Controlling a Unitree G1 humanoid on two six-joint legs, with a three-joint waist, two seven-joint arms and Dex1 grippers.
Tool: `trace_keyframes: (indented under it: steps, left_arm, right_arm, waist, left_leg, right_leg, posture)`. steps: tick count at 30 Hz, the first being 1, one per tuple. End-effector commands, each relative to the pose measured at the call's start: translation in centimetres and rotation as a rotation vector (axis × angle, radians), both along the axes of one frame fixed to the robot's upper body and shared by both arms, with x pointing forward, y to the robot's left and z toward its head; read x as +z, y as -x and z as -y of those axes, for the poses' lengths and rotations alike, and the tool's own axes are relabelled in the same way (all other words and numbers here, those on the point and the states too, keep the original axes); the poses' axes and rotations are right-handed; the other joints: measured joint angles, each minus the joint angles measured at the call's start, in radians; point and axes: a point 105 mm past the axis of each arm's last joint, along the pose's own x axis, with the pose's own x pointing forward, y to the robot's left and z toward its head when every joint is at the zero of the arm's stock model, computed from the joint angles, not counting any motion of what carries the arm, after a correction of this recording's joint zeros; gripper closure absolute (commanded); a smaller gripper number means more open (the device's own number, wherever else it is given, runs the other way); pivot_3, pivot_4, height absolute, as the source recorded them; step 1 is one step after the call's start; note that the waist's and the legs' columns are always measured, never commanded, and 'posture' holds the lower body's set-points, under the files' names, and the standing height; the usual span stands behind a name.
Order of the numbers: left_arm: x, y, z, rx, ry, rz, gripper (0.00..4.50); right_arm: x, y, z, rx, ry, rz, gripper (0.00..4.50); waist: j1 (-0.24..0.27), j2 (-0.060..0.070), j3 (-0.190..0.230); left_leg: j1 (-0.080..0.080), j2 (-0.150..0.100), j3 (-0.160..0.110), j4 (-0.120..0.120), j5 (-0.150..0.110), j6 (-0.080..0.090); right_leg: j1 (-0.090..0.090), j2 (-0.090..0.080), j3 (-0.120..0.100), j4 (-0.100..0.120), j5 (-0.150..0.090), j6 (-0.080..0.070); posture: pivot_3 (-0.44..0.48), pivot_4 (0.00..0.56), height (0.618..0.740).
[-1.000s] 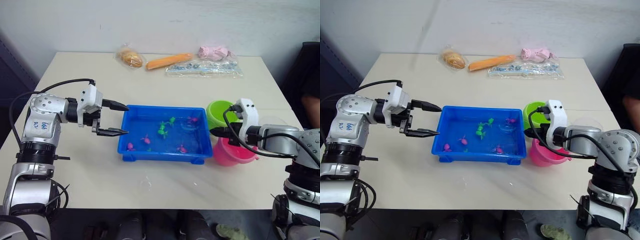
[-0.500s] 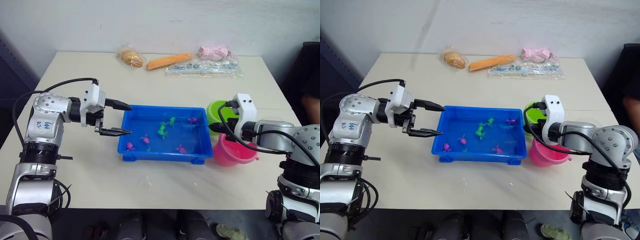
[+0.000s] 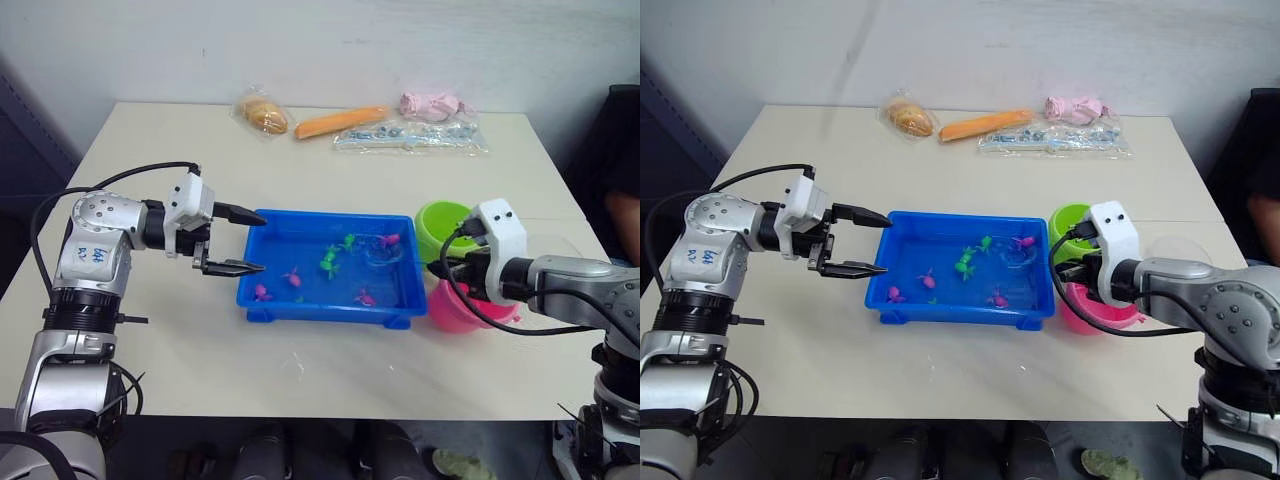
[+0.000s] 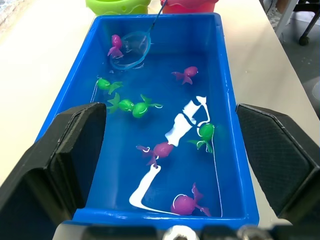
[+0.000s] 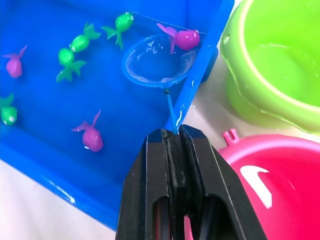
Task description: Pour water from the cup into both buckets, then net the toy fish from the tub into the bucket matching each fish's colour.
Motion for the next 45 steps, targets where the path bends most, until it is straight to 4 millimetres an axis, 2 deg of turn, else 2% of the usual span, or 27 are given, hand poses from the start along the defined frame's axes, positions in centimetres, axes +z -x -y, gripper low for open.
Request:
trace_keyframes:
  steps: [1, 7, 13, 18, 22, 28, 30, 35, 39, 45]
  left_arm:
    - [0.9, 0.2, 0.2, -0.015, 0.015, 0.037, 0.05]
    - [0.9, 0.2, 0.4, -0.019, 0.016, 0.038, 0.05]
    - [0.8, 0.4, 0.8, -0.039, 0.024, 0.025, 0.05]
    - [0.7, 0.7, 1.3, -0.069, 0.041, -0.003, 0.05]
    - [0.5, 0.8, 2.1, -0.101, 0.059, -0.036, 0.05]
    - [0.8, 0.8, 3.3, -0.157, 0.089, -0.073, 0.05]
    - [0.9, 1.0, 3.9, -0.191, 0.084, -0.101, 0.05]
    - [1.3, 1.2, 5.3, -0.248, 0.111, -0.115, 0.05]
    - [1.4, 1.5, 6.7, -0.290, 0.148, -0.117, 0.05]
    - [1.1, 1.9, 8.1, -0.330, 0.176, -0.128, 0.05]
  right_arm:
    - [1.0, 0.3, -0.6, 0.064, 0.019, 0.085, 4.50]
    - [1.0, 1.5, -1.5, 0.203, 0.028, 0.134, 4.50]
    - [1.8, 2.4, -1.9, 0.276, -0.013, 0.211, 4.50]
    - [2.8, 3.2, -1.4, 0.286, -0.034, 0.274, 4.50]
    - [4.6, 5.1, -0.6, 0.279, -0.086, 0.384, 4.50]
    - [5.2, 7.0, 0.4, 0.224, -0.105, 0.460, 4.50]
    - [5.6, 8.4, 1.1, 0.198, -0.123, 0.496, 4.50]
    - [5.0, 11.1, 3.3, 0.075, -0.090, 0.497, 4.50]
    - [3.7, 13.4, 5.4, -0.039, -0.051, 0.467, 4.50]
    - [1.6, 15.1, 7.3, -0.138, 0.007, 0.445, 4.50]
  waist:
    - [-0.001, 0.000, 0.000]
    - [0.000, 0.000, 0.000]
    - [0.001, 0.000, 0.000]
    - [0.003, 0.000, 0.000]
    - [0.013, 0.000, 0.000]
    - [0.025, 0.000, 0.000]
    - [0.031, 0.000, 0.000]
    - [0.031, 0.000, 0.000]
    - [0.030, 0.000, 0.000]
    - [0.022, 0.000, 0.000]
  left_leg:
    - [0.000, 0.000, 0.000, 0.000, 0.000, 0.000]
    - [0.000, 0.000, 0.000, 0.000, 0.000, 0.000]
    - [0.000, 0.000, 0.000, 0.000, 0.000, 0.000]
    - [0.000, 0.000, 0.000, 0.001, 0.000, 0.000]
    - [0.000, 0.000, 0.000, 0.001, 0.000, 0.000]
    - [0.001, 0.000, 0.000, 0.002, 0.000, 0.000]
    - [0.001, 0.000, -0.001, 0.002, 0.000, 0.000]
    - [0.001, -0.001, -0.001, 0.002, 0.000, 0.000]
    - [0.003, -0.001, -0.001, 0.001, 0.000, 0.000]
    - [0.012, -0.001, -0.003, -0.002, 0.000, 0.001]
  right_leg:
    - [0.000, 0.000, 0.000, 0.000, 0.000, 0.000]
    - [0.000, 0.000, 0.000, 0.000, 0.000, 0.000]
    - [0.000, 0.000, 0.000, 0.000, 0.000, 0.000]
    - [0.000, 0.000, -0.001, 0.000, 0.000, 0.000]
    - [0.001, 0.000, -0.001, 0.000, 0.000, 0.000]
    - [0.002, 0.000, -0.001, 0.000, 0.000, 0.000]
    - [0.002, 0.000, -0.001, 0.000, 0.000, 0.000]
    - [0.004, 0.000, -0.001, -0.001, 0.000, 0.001]
    - [0.005, 0.001, -0.001, -0.001, 0.000, 0.001]
    - [0.009, 0.001, 0.007, -0.001, 0.001, 0.002]
  posture:
    - [0.000, 0.150, 0.740]
    - [0.000, 0.150, 0.740]
    - [0.000, 0.150, 0.740]
    - [0.000, 0.150, 0.740]
    - [0.000, 0.150, 0.740]
    - [0.000, 0.150, 0.740]
    - [0.000, 0.150, 0.740]
    - [0.000, 0.150, 0.740]
    - [0.000, 0.150, 0.740]
    - [0.000, 0.150, 0.740]
